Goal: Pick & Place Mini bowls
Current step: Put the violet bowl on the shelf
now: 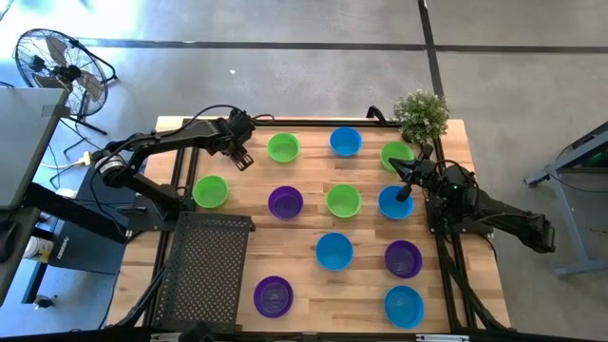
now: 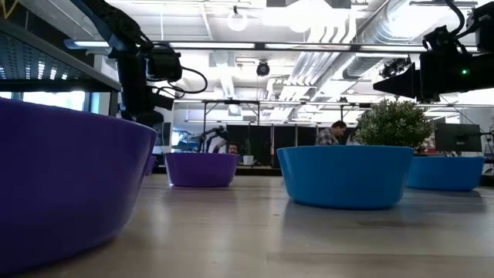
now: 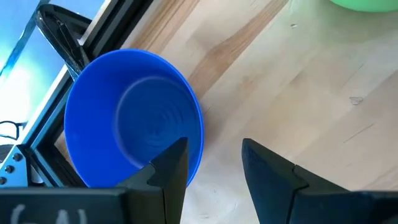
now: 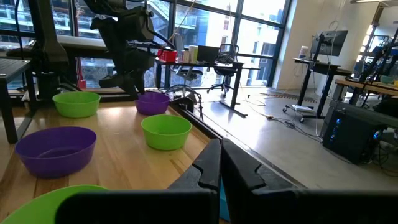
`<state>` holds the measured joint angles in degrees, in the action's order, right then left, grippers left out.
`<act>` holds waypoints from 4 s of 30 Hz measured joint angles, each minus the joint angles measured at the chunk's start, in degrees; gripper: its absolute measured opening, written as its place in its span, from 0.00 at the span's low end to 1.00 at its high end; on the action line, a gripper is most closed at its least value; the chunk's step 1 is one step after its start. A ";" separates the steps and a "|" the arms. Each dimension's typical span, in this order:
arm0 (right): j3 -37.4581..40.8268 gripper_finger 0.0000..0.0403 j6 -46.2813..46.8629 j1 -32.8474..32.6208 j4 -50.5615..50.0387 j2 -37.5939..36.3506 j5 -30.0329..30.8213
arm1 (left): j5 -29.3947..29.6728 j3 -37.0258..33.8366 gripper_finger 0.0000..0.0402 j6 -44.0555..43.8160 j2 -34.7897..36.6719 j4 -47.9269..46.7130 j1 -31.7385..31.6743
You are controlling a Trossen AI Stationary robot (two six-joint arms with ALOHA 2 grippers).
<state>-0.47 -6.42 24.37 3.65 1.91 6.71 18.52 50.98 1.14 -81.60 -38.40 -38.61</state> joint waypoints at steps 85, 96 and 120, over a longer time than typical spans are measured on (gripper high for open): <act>0.00 0.00 -0.02 -0.02 -0.01 0.00 -0.02 | -18.93 42.67 0.18 25.80 -25.12 -30.53 -28.81; 0.00 0.00 0.00 -0.01 0.00 -0.02 0.00 | -20.17 43.17 0.39 26.31 -28.05 -32.70 -28.92; 0.00 0.00 0.00 0.00 0.00 0.00 0.00 | -18.29 44.26 0.02 10.70 -21.68 -34.67 -15.37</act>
<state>-0.47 -6.42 24.38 3.64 1.91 6.71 0.23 95.25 11.84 -103.28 -73.07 -53.98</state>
